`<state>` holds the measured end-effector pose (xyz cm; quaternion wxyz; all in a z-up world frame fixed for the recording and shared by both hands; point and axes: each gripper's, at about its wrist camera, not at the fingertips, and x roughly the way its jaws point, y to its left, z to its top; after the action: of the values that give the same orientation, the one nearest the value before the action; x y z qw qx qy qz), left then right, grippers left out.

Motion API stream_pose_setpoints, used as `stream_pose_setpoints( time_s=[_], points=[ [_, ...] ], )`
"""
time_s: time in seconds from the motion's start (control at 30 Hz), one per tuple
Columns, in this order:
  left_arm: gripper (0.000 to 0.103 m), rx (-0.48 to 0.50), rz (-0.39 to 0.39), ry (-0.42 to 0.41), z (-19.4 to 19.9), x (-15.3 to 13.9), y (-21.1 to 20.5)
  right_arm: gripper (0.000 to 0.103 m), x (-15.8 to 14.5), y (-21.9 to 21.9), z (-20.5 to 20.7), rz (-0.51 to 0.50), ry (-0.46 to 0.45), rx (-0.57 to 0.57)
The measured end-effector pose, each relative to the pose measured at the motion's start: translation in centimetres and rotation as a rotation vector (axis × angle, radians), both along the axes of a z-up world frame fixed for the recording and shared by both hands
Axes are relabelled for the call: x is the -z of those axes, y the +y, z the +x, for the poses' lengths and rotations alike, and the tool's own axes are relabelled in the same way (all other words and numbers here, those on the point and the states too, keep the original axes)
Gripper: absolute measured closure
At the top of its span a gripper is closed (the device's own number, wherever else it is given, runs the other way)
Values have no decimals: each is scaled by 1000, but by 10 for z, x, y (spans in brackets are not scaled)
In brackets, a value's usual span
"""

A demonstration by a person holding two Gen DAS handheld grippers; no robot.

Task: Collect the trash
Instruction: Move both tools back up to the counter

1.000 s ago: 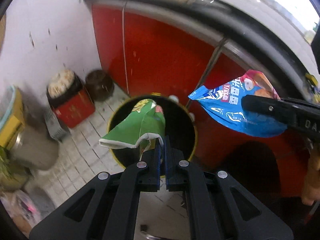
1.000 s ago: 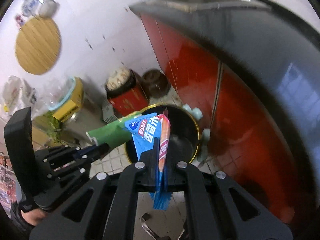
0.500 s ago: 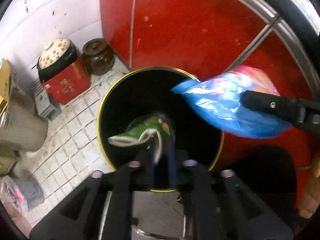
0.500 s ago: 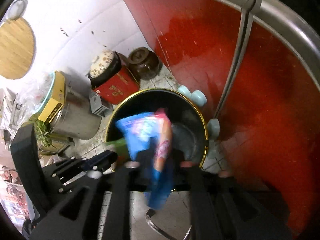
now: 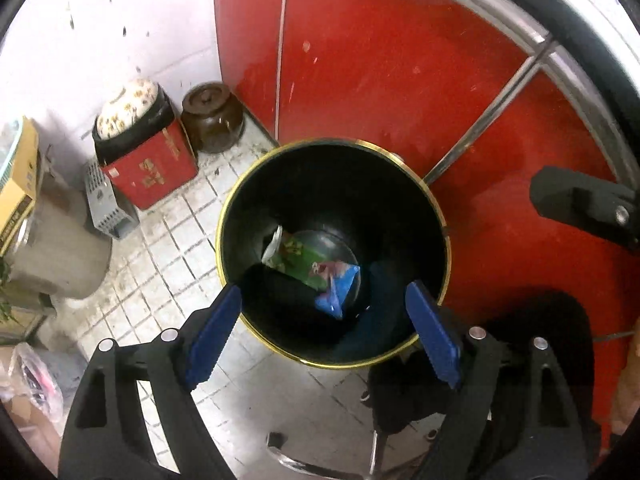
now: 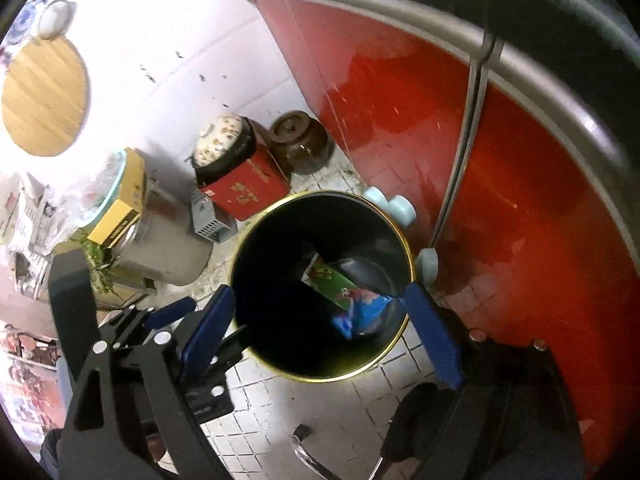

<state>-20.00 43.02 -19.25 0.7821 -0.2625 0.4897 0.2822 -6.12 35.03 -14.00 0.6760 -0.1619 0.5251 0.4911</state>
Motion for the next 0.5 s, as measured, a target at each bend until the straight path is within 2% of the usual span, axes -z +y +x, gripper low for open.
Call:
stream_pose_setpoints(
  time_s=[0.07,0.13,0.23,0.37,0.5],
  points=[
    [20,5,31,-19,-1,-18,-7,19,-25,-15,-7,37,-29,-15],
    [15,22,62,-55,1,-45,-20,19,-54,-34,-8,80,-62,-16],
    [10,101,126,-126,14,-93,-51,19,-102,-80,2,148,-146,31],
    [7,226,227,-209,51,-150,-108,13,-167,-185,31,198,-303,216],
    [7,423,230,-307,112,-188,-190,11,-204,-304,62,207,-408,453]
  ],
)
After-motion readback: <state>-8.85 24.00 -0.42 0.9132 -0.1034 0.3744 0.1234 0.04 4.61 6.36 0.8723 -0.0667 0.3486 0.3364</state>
